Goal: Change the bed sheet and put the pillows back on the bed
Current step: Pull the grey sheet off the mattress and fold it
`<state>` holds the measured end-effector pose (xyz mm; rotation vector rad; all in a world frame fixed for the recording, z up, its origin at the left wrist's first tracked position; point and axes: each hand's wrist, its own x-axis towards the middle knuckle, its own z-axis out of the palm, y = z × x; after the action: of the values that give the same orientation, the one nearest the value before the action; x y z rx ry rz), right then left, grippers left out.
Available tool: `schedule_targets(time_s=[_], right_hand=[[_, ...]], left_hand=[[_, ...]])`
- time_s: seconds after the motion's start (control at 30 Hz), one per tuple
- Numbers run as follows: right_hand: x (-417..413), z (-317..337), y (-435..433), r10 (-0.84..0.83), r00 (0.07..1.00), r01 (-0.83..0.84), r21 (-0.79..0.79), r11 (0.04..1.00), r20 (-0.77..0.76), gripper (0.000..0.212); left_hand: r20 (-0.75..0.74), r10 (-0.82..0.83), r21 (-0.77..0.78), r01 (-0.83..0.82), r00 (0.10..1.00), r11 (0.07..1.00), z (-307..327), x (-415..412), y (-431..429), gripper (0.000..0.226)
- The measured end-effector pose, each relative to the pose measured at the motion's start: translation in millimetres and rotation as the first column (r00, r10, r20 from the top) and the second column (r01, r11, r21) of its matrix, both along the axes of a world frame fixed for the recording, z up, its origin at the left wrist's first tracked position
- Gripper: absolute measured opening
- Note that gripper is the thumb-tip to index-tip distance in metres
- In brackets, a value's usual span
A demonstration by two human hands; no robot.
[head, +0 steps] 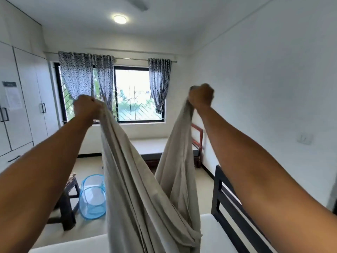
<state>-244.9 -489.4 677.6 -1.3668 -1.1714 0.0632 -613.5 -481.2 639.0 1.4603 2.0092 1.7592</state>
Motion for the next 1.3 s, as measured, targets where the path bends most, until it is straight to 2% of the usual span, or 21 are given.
schedule_targets(time_s=[0.07,0.1,0.27,0.3,0.37,0.43,0.57,0.6,0.73,0.83,0.9,1.0,1.07,1.13,1.2,1.23,1.27,1.3], right_hand=[[17,-7,-11,-0.148,0.987,0.148,-0.010,0.989,-0.057,0.028],[21,-14,-18,-0.157,0.986,0.155,-0.047,0.987,-0.048,0.027],[6,-83,-39,-0.075,0.992,0.101,-0.295,0.950,0.097,0.020],[2,-105,-40,-0.073,0.991,0.107,-0.351,0.930,0.110,0.021],[-9,-156,-42,-0.039,0.992,0.090,-0.458,0.884,0.120,0.035],[-19,-208,-42,-0.004,0.991,0.080,-0.562,0.823,0.135,0.045],[-43,-304,-51,0.051,0.996,0.017,-0.729,0.684,0.071,0.015],[-47,-324,-57,0.047,0.997,0.009,-0.753,0.658,0.054,0.011],[-45,-379,-63,-0.047,0.999,0.027,-0.802,0.597,-0.001,0.010],[-41,-405,-58,-0.048,0.994,0.108,-0.811,0.576,0.098,0.032],[-35,-428,-59,-0.017,0.987,0.144,-0.839,0.525,0.158,0.043],[-26,-476,-61,0.016,0.987,0.138,-0.905,0.402,0.158,0.048],[-29,-504,-68,0.091,0.986,0.106,-0.948,0.300,0.139,0.035],[-52,-504,-89,0.196,0.969,0.115,-0.975,0.189,0.153,0.027],[-72,-508,-104,0.381,0.913,0.154,-0.988,0.006,0.144,0.027],[-84,-509,-108,0.505,0.856,0.191,-0.976,-0.107,0.112,0.033],[-94,-516,-114,0.582,0.807,0.254,-0.948,-0.193,0.098,0.049],[-103,-524,-119,0.663,0.740,0.347,-0.907,-0.238,0.109,0.061]], left_hand=[[-0.007,0.264,-0.009,-0.264,0.965,0.965,-8,-29,-22,0.026],[-0.031,0.326,-0.039,-0.327,0.945,0.944,-14,-39,-34,0.027],[-0.143,0.328,-0.180,-0.351,0.934,0.919,-61,-72,-67,0.029],[-0.155,0.318,-0.203,-0.345,0.935,0.916,-78,-82,-71,0.030],[-0.180,0.249,-0.292,-0.294,0.952,0.910,-119,-102,-80,0.040],[-0.150,0.232,-0.368,-0.272,0.961,0.889,-165,-121,-91,0.043],[-0.060,0.110,-0.522,-0.125,0.992,0.844,-262,-154,-97,0.038],[-0.045,0.125,-0.543,-0.129,0.991,0.830,-285,-165,-94,0.038],[0.030,0.220,-0.612,-0.156,0.975,0.775,-361,-217,-89,0.043],[0.094,0.214,-0.625,-0.109,0.972,0.773,-420,-281,-74,0.042],[0.143,0.194,-0.636,-0.059,0.971,0.769,-439,-307,-69,0.038],[0.230,0.058,-0.601,0.095,0.972,0.793,-406,-273,-98,0.022],[0.278,-0.084,-0.558,0.232,0.957,0.797,-369,-234,-120,0.011],[0.333,-0.174,-0.491,0.328,0.927,0.807,-356,-222,-121,0.006],[0.364,-0.217,-0.429,0.370,0.906,0.824,-349,-218,-114,0.006],[0.367,-0.237,-0.403,0.383,0.899,0.831,-345,-217,-109,0.007],[0.368,-0.258,-0.369,0.394,0.894,0.842,-339,-220,-104,0.009],[0.369,-0.279,-0.334,0.407,0.886,0.850,-334,-223,-101,0.010]])
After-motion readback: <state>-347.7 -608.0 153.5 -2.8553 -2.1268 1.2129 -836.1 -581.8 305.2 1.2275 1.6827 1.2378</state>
